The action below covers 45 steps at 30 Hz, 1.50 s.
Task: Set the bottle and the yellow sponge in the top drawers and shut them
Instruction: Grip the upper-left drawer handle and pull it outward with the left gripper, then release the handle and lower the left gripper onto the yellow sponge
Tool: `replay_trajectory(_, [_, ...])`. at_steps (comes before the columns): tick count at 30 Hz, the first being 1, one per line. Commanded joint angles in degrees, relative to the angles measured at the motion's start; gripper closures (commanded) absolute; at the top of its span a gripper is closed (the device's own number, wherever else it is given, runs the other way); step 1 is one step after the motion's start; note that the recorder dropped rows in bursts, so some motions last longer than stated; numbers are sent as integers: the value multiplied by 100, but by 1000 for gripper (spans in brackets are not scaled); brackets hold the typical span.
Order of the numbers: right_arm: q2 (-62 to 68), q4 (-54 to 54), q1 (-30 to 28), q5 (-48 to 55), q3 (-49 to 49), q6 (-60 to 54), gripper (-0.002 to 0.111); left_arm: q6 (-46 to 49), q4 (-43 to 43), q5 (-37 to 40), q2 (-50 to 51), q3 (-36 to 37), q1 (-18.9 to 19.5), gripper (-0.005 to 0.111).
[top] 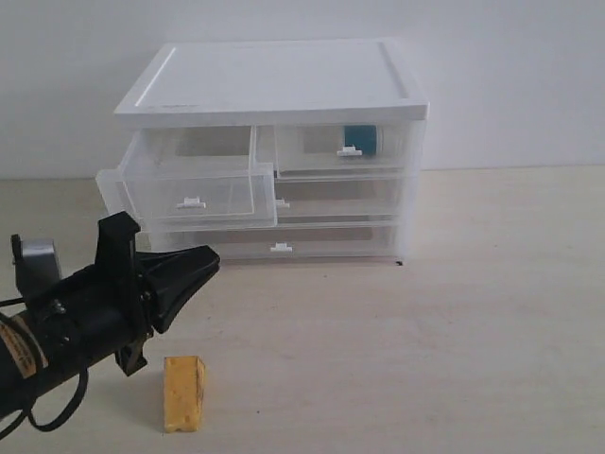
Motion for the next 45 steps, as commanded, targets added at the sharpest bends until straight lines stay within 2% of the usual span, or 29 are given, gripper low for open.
replay_trajectory(1, [-22,5,-31,-34,37,1,108,247,-123,-63,-298,270,-56,103])
replay_trajectory(7, [-22,5,-31,-34,37,1,108,494,124,-63,-439,297,-56,103])
replay_trajectory(11, [-22,5,-31,41,37,1,108,1268,380,-63,-447,273,-46,103])
replay_trajectory(17, [-22,5,-31,54,37,1,108,2449,1168,-63,-615,115,49,103])
replay_trajectory(23, [-22,5,-31,54,37,1,108,2619,2209,68,-1533,-416,250,103])
replay_trajectory(26, [-22,5,-31,54,37,1,108,2633,2768,1819,-2119,-823,250,103])
replay_trajectory(28, [-22,5,-31,54,37,1,108,2549,3501,3207,-2497,-1157,250,103])
replay_trajectory(31, [-22,5,-31,54,37,1,108,1867,4466,4768,-2903,-1506,202,103])
replay_trajectory(37, [-22,5,-31,65,37,1,108,799,5884,6123,-3174,-1732,202,103])
replay_trajectory(41, [-22,5,-31,65,37,1,108,715,5889,7550,-3174,-1859,202,103])
replay_trajectory(45, [-22,5,-31,75,37,9,108,927,5212,9225,-3174,-2102,202,103])
